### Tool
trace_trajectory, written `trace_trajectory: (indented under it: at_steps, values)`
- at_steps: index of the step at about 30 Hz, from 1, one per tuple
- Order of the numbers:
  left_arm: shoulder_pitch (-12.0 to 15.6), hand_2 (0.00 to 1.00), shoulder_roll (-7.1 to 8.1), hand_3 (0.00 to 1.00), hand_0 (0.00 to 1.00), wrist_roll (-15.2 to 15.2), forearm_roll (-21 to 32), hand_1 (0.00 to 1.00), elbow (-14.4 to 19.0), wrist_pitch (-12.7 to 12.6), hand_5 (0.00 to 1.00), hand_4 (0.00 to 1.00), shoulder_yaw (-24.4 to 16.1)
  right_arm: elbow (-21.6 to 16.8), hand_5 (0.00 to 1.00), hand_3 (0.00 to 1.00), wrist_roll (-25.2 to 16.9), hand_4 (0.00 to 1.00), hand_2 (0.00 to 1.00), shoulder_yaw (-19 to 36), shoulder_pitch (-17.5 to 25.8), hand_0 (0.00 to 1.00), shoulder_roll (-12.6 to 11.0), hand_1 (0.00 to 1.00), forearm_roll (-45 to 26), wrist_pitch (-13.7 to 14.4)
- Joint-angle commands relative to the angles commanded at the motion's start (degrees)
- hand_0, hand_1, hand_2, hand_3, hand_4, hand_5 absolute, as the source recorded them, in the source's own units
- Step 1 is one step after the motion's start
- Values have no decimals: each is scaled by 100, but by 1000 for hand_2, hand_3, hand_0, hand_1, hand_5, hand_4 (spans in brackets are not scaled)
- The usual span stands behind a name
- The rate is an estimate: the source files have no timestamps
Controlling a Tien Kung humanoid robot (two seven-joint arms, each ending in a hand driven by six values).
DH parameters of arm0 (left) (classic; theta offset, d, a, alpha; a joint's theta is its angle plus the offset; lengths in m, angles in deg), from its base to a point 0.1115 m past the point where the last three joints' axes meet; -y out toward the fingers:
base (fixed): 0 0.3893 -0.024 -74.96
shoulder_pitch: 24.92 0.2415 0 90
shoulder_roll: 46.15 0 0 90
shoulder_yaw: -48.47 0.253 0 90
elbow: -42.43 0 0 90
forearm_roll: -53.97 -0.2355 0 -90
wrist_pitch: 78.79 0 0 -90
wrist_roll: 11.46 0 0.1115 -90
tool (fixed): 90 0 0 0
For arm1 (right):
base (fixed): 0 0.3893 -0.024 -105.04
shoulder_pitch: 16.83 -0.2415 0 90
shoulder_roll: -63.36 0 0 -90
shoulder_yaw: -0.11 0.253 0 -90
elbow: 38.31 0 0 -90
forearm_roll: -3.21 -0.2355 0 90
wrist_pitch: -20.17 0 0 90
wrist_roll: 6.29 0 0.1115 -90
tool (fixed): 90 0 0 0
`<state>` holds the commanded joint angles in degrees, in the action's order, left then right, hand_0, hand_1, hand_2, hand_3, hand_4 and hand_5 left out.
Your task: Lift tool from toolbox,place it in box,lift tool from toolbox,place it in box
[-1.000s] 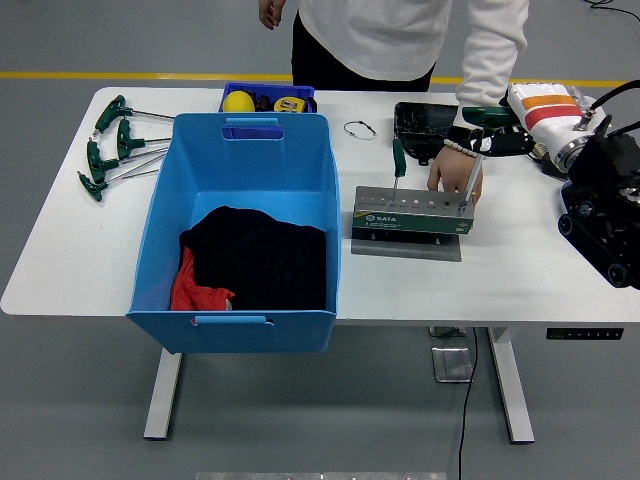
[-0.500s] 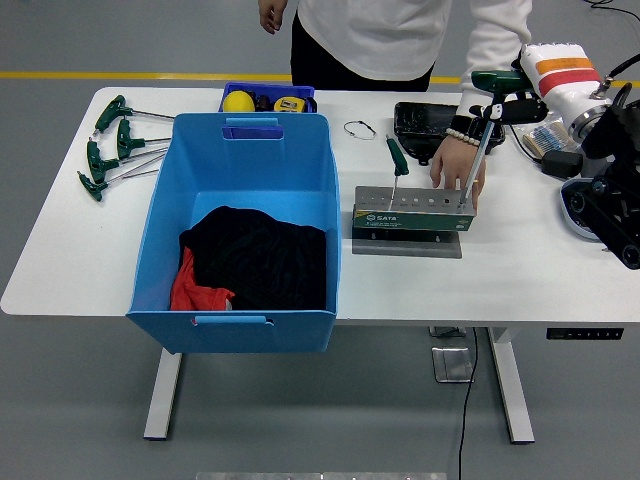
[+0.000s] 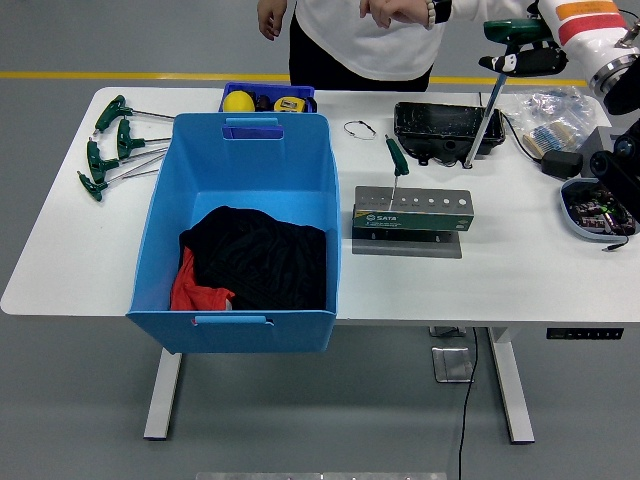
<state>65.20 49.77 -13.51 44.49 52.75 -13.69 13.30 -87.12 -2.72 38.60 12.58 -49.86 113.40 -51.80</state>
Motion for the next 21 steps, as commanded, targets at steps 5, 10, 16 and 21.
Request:
trace_trajectory:
  at_steps: [5, 10, 16, 21]
  values:
    - [12, 532, 1, 710, 545, 5, 18, 527, 0, 0, 667, 746, -1, -352, 652, 2, 155, 967, 2, -49, -324, 2, -12, 2, 52, -208]
    - [24, 532, 5, 710, 545, 5, 10, 527, 0, -9, 667, 746, -33, -729, 652, 2, 270, 967, 2, -208, -702, 2, 71, 2, -105, -427]
    - [26, 529, 1, 710, 546, -34, -196, 527, 0, -35, 666, 746, -266, -1093, 650, 2, 365, 956, 2, -559, -1149, 2, 293, 2, -277, -766]
    - [15, 528, 8, 710, 547, -50, -225, 526, 0, -53, 666, 746, -302, -1439, 643, 2, 395, 938, 2, -887, -1437, 2, 557, 2, -260, -883]
